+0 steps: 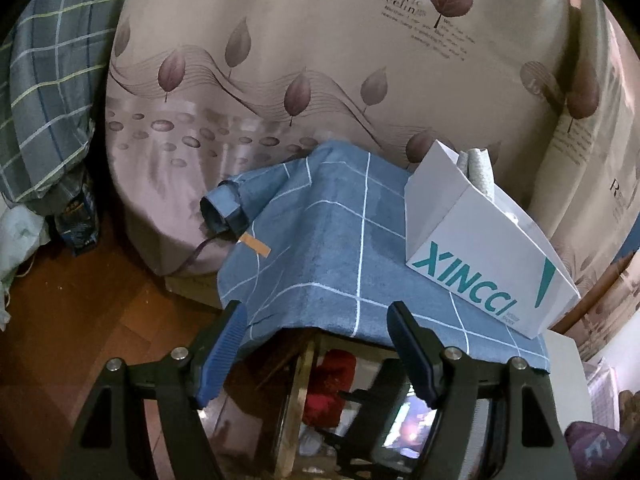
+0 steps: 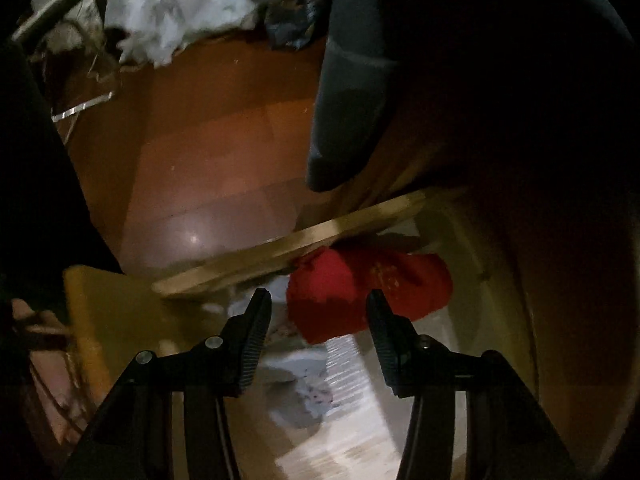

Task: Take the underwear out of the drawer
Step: 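Move the right gripper back into the drawer toward the red sock, then close the right gripper on the red sock, then lift the red sock out with the right gripper while the left gripper lowers toward the pale blue floral sock, then close the left gripper on the pale blue floral-trim sock, then lift the floral sock out of the drawer with the left gripper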

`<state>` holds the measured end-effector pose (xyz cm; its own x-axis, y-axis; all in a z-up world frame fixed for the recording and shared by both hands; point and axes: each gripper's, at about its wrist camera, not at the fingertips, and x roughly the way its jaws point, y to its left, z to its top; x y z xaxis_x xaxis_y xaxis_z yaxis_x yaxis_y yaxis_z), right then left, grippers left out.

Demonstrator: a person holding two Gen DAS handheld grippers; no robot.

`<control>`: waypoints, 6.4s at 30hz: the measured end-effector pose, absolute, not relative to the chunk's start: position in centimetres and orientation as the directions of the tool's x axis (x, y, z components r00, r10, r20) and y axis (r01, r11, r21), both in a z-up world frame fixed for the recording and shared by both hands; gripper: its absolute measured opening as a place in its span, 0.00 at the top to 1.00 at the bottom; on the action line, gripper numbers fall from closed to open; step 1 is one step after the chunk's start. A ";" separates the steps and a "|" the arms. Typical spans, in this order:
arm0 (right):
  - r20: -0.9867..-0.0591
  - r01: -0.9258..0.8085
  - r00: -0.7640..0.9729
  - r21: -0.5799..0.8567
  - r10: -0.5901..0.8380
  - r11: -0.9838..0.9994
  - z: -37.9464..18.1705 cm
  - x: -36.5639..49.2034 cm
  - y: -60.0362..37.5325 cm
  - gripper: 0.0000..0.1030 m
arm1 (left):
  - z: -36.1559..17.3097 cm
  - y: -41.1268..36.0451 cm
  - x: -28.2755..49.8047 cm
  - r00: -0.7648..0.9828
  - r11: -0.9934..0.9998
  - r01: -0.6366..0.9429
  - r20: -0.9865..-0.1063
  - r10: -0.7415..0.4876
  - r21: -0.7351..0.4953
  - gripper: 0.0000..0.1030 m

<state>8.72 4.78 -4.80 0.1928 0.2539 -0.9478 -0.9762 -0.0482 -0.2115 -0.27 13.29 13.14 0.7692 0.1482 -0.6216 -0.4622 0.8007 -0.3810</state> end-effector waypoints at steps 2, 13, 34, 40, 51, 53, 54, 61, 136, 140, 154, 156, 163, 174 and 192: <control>-0.947 -0.966 0.214 -0.241 0.242 -0.089 -5.9 8.5 5.2 0.55 | 13.1 13.2 -0.1 0.765 0.804 -0.461 -0.628 0.145 -0.376 0.28; -0.941 -0.946 0.262 -0.294 0.214 -0.136 -9.1 8.8 6.8 0.50 | 12.3 13.4 0.8 0.742 0.795 -0.468 -0.660 0.115 -0.387 0.28; -0.966 -0.965 0.251 -0.243 0.068 0.101 -6.2 12.1 -7.3 0.68 | 11.8 10.1 2.6 0.714 0.865 -0.414 -0.691 0.116 -0.282 0.28; -0.959 -0.940 0.247 -0.202 0.141 0.275 -3.3 14.0 -9.5 0.40 | 11.7 9.2 3.1 0.712 0.887 -0.388 -0.692 0.115 -0.252 0.28; -0.968 -0.901 0.237 -0.185 0.088 0.394 -4.8 13.9 -7.1 0.33 | 11.6 9.7 3.0 0.713 0.877 -0.391 -0.695 0.096 -0.280 0.28; -0.969 -0.903 0.237 -0.194 0.068 0.384 -5.6 14.0 -5.9 0.33 | 11.6 9.7 3.0 0.713 0.876 -0.391 -0.695 0.095 -0.282 0.28; -0.971 -0.902 0.234 -0.197 0.054 0.384 -6.1 14.2 -5.4 0.33 | 11.7 9.8 2.9 0.714 0.876 -0.392 -0.694 0.095 -0.283 0.28; -0.968 -0.901 0.249 -0.242 -0.027 0.360 -8.7 15.3 -3.8 0.28 | 11.4 9.9 3.0 0.711 0.877 -0.385 -0.698 0.083 -0.288 0.28; -0.726 -0.687 0.190 0.383 0.661 0.618 9.6 13.4 -24.6 0.62 | -9.7 2.4 13.0 -0.021 0.754 -0.624 -0.960 -0.278 -0.205 0.28; -0.722 -0.689 0.176 0.395 0.670 0.608 9.6 13.4 -24.5 0.62 | -11.0 2.4 13.1 -0.063 0.750 -0.638 -0.959 -0.276 -0.174 0.28; -0.698 -0.676 0.140 0.451 0.702 0.583 9.5 13.7 -24.9 0.61 | -14.6 2.2 13.5 -0.162 0.691 -0.708 -0.917 -0.363 -0.148 0.27; -0.693 -0.671 0.138 0.461 0.708 0.581 9.5 13.8 -25.1 0.60 | -14.6 2.1 13.7 -0.161 0.694 -0.706 -0.922 -0.353 -0.142 0.26; -0.698 -0.664 0.129 0.466 0.704 0.584 9.2 13.9 -25.1 0.60 | -14.1 0.8 14.6 -0.165 0.768 -0.632 -0.948 -0.271 -0.109 0.49; -0.703 -0.638 0.129 0.481 0.700 0.601 8.7 14.6 -25.3 0.59 | -8.5 -2.5 13.0 0.094 0.862 -0.476 -0.984 -0.150 -0.177 0.77; -0.770 -0.637 0.177 0.385 0.613 0.667 7.6 14.8 -24.4 0.59 | 1.5 -3.8 7.0 0.400 0.927 -0.341 -0.917 -0.009 -0.157 0.77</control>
<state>14.81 -24.39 7.56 0.1773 0.6135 -0.7696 -0.6374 0.6674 0.3852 7.04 -3.85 1.53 0.3995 -0.0086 -0.9167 -0.3406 0.9270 -0.1571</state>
